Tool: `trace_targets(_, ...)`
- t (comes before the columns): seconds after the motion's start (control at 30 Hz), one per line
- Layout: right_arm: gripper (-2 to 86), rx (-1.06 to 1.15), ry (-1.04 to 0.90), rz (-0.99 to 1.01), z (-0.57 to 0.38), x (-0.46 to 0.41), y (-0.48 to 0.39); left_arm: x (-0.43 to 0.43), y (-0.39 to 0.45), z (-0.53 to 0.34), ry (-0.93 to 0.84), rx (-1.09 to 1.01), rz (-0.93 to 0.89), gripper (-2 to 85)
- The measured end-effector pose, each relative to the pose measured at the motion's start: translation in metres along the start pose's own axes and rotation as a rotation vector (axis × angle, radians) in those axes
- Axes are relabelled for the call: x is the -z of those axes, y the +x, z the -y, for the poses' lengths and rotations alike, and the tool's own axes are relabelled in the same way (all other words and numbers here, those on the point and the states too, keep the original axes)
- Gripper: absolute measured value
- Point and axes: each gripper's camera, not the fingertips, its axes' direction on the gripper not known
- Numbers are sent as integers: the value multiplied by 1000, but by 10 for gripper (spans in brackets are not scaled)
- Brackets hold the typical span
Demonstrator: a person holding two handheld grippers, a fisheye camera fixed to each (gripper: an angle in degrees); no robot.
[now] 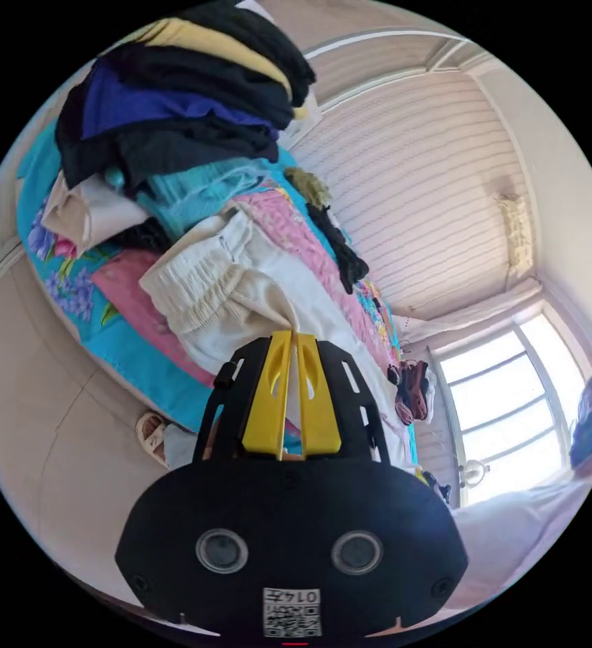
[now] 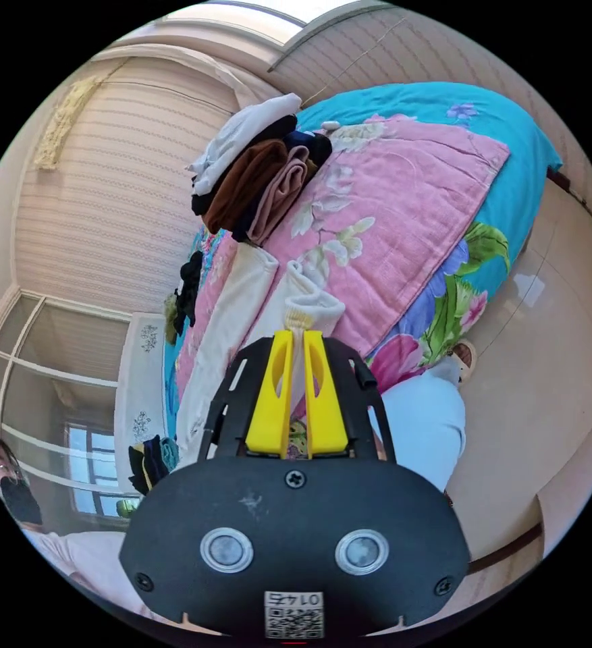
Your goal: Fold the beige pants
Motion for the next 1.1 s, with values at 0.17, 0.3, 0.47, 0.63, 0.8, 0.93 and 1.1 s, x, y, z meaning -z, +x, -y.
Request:
trace_targets(0.17,19,136,20,92,59,17,-73,-8,30,41,63,-88,-73,-10)
trace_targets(0.3,23,234,-16,69,127,-2,-146,-48,42,91,70,-73,-65,-7)
trace_targets(0.47,44,209,-27,23,194,-43,-209,-114,48,146,85,24,7,17)
trace_targets(0.63,63,182,-65,-3,197,-74,-212,-143,49,149,115,-13,-32,52)
trace_targets(0.8,58,236,-55,38,136,-45,-159,-126,25,94,40,-56,86,68)
trace_targets(0.93,68,78,-7,20,73,-19,-83,-117,-35,37,24,129,180,78)
trace_targets(1.1,103,-59,20,79,47,-30,-46,-149,-75,20,16,276,173,99)
